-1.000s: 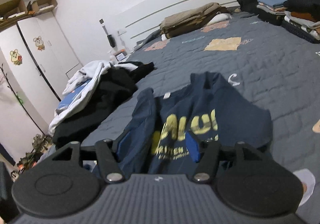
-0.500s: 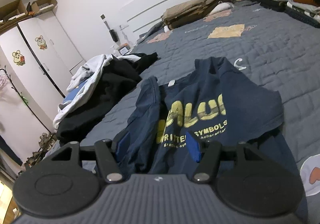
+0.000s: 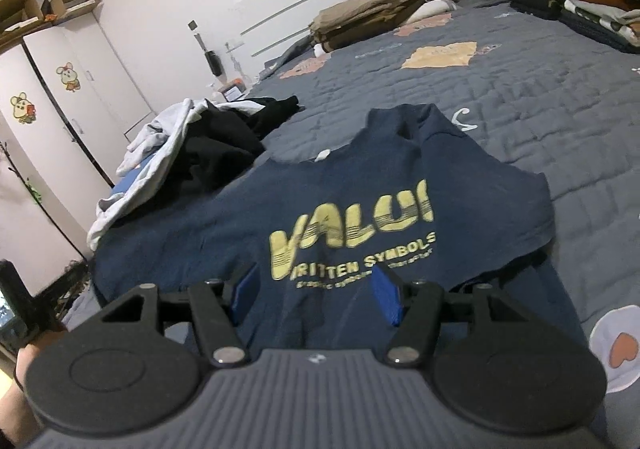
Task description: Fold clothes
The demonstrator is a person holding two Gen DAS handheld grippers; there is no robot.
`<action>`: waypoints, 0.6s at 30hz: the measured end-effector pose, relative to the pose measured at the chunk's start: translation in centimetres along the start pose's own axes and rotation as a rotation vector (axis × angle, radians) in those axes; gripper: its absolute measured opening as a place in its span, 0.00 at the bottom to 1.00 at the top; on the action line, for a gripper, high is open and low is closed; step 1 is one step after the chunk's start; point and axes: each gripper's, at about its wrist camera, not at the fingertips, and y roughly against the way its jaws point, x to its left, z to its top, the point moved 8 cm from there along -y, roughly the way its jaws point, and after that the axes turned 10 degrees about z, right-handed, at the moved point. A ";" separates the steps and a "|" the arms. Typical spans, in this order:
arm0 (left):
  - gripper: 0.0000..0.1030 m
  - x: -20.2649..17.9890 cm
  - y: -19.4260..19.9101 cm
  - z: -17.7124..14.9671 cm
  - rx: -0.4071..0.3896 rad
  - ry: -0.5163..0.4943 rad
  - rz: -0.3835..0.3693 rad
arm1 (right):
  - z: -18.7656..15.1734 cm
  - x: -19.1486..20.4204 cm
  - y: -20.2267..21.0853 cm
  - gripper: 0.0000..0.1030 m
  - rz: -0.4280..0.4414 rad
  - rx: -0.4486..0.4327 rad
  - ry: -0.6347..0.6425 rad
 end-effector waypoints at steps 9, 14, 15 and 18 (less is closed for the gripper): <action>0.43 -3.1 5.6 -0.8 0.204 0.127 -0.543 | 3.1 -6.5 2.8 0.59 -0.169 -0.059 -0.028; 0.50 -7.8 13.1 -2.5 0.216 0.036 -0.848 | 4.4 -12.8 5.2 0.60 -0.253 -0.120 -0.181; 0.50 -8.5 14.6 -2.8 0.206 0.008 -0.888 | 4.3 -13.6 5.2 0.60 -0.249 -0.122 -0.204; 0.59 -9.9 18.0 -4.3 0.200 -0.066 -0.969 | 3.8 -15.4 4.4 0.60 -0.249 -0.104 -0.230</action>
